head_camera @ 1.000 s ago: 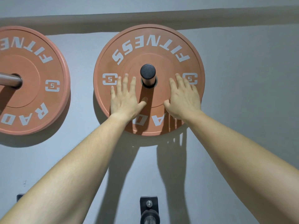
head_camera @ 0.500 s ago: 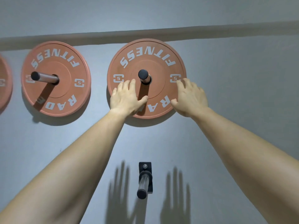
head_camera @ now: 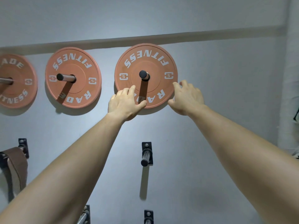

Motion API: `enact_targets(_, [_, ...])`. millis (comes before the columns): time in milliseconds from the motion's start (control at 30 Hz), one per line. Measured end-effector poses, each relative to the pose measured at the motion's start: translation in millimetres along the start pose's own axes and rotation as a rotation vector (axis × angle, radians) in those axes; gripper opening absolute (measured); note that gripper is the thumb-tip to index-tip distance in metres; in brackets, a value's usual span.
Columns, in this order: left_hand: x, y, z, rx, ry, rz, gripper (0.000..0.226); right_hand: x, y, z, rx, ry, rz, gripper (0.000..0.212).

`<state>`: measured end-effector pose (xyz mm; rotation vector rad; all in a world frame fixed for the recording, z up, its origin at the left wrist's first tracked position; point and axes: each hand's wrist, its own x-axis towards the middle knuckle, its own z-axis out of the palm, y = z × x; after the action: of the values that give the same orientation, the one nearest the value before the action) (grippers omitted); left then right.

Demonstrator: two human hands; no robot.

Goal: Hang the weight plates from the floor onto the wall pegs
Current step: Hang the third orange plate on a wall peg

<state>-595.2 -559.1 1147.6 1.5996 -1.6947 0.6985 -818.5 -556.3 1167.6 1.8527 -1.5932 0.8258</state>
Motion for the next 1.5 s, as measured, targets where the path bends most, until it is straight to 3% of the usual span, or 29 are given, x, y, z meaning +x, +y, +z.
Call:
enact_targets(433, [-109.3,-65.5,-92.1,-0.047,-0.072,0.022,0.077,-113.1,-112.6,-72.3,-0.004,0.017,0.015,0.05])
enact_targets(500, [-146.4,-88.8,-103.8,-0.054,-0.116,0.017,0.077,-145.0,-140.3,-75.5,-0.001,-0.029,0.029,0.056])
enact_targets(633, [-217.8,-145.0,-126.7,0.052,-0.256,0.063,0.077,-207.9,-204.4,-79.1,0.013,-0.14,0.048,0.046])
enact_targets(800, [-251.4,-196.1,-158.1,0.014,-0.33,-0.005,0.077,-245.5,-262.9,-88.5,0.047,-0.22,0.052,0.043])
enact_targets(1067, [-303.1,-246.5,-148.7,0.019,-0.413,-0.033,0.076,-286.3,-315.0,-52.1,0.045,-0.324,0.001,0.042])
enact_targets(1500, [-397.8,-315.9,-111.3,-0.023,-0.518,-0.078,0.054,-376.8,-419.0,8.6,0.052,-0.492,-0.136,0.057])
